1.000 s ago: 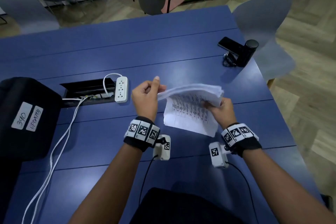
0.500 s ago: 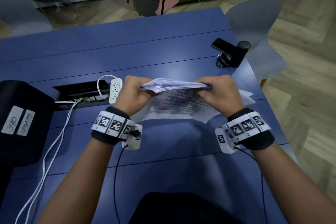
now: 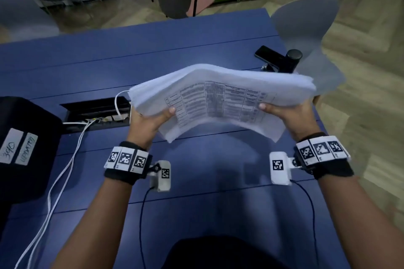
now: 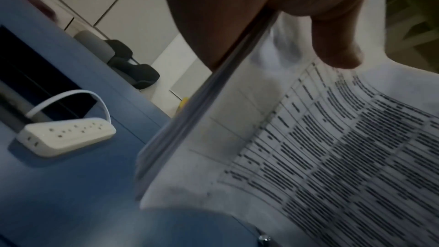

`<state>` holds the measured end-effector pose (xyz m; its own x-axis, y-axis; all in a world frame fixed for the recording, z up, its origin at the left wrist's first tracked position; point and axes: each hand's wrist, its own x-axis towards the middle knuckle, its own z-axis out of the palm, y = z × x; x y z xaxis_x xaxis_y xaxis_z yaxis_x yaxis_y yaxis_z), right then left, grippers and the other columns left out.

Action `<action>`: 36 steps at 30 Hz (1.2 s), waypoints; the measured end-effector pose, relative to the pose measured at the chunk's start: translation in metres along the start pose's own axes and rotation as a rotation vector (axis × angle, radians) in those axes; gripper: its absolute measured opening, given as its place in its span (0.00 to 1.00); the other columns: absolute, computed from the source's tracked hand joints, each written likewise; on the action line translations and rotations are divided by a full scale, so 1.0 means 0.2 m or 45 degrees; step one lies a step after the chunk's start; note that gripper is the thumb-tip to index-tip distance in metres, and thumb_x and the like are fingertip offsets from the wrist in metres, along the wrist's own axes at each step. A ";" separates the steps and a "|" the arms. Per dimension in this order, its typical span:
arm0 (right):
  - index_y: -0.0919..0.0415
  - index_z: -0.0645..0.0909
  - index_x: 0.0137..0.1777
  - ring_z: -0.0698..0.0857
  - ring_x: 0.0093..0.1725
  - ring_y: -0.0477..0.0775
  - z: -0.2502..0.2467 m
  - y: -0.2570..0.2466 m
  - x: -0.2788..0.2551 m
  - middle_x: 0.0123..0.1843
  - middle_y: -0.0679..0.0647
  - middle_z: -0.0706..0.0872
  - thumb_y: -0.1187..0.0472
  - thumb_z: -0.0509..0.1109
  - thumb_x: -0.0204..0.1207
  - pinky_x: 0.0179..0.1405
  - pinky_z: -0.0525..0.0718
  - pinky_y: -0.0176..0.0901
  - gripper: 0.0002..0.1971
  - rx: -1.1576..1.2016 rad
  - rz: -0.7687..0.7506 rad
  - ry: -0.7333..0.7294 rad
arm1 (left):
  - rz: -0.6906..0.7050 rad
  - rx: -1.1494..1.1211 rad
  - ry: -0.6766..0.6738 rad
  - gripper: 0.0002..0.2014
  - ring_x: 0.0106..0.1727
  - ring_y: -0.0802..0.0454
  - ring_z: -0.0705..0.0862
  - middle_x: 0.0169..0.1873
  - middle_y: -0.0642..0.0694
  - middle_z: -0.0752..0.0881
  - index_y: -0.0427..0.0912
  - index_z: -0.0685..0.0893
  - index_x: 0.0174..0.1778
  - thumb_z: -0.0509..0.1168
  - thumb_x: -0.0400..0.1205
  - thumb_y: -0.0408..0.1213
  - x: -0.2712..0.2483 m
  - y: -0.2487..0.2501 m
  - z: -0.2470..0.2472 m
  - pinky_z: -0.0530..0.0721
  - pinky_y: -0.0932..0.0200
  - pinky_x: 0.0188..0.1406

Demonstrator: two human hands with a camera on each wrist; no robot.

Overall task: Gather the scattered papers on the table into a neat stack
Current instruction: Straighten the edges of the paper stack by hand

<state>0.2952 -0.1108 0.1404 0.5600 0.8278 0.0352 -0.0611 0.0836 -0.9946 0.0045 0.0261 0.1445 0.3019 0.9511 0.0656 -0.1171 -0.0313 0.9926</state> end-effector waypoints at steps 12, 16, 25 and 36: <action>0.54 0.87 0.41 0.88 0.41 0.42 -0.12 0.57 -0.25 0.37 0.41 0.91 0.68 0.86 0.58 0.50 0.86 0.48 0.15 -0.255 0.375 0.005 | -0.451 0.100 0.050 0.18 0.45 0.56 0.89 0.43 0.50 0.92 0.38 0.86 0.51 0.76 0.68 0.19 -0.26 -0.54 -0.10 0.87 0.60 0.44; 0.59 0.87 0.46 0.89 0.42 0.42 -0.10 0.53 -0.23 0.40 0.42 0.92 0.75 0.82 0.60 0.48 0.87 0.37 0.17 -0.187 0.326 0.001 | -0.372 0.100 0.058 0.13 0.40 0.59 0.89 0.38 0.53 0.92 0.35 0.87 0.47 0.73 0.71 0.17 -0.24 -0.47 -0.09 0.86 0.64 0.40; 0.58 0.87 0.52 0.90 0.48 0.48 -0.07 0.50 -0.18 0.46 0.46 0.93 0.70 0.87 0.50 0.52 0.87 0.41 0.27 -0.129 0.276 -0.050 | -0.316 0.040 0.011 0.08 0.37 0.53 0.86 0.33 0.51 0.90 0.43 0.92 0.35 0.77 0.64 0.27 -0.19 -0.46 -0.12 0.82 0.62 0.37; 0.58 0.85 0.37 0.84 0.35 0.47 0.00 0.45 -0.15 0.34 0.47 0.87 0.34 0.83 0.50 0.39 0.83 0.38 0.28 0.074 0.311 0.216 | -0.365 0.029 0.074 0.09 0.35 0.54 0.87 0.31 0.51 0.89 0.34 0.86 0.37 0.77 0.67 0.21 -0.18 -0.48 -0.11 0.85 0.61 0.37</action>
<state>0.2738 -0.1282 0.0494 0.6527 0.7230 -0.2264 -0.2556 -0.0712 -0.9642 -0.0170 0.0010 0.0448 0.2645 0.9383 -0.2229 -0.0137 0.2348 0.9720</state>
